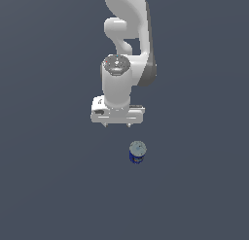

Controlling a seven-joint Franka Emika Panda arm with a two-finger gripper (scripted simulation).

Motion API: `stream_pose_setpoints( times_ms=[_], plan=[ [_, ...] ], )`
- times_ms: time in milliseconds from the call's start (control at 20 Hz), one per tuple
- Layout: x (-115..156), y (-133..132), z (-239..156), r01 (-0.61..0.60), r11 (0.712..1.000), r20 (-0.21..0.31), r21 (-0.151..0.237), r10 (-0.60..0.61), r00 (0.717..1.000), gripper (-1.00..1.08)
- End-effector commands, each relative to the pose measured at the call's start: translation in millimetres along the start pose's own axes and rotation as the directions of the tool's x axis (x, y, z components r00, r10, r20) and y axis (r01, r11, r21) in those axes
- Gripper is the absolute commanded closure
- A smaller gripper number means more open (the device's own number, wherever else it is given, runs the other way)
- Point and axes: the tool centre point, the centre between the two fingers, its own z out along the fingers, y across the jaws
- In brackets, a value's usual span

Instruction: Pick up the object and move it to a goal position.

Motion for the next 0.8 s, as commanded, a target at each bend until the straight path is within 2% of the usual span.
stream_pose_setpoints(
  times_ms=[0,400,750],
  plan=[
    [0.3,-1.8,0.1,0.016,1.000,-0.002,-0.006,-0.016,1.000,-0.92],
    [5.4,-5.3,1.0,-0.014,1.000,-0.003,-0.003,0.014,1.000,-0.92],
    [21.8,-18.8,4.0,-0.100,0.995,-0.006,0.005,0.100,0.995,-0.92]
  ],
)
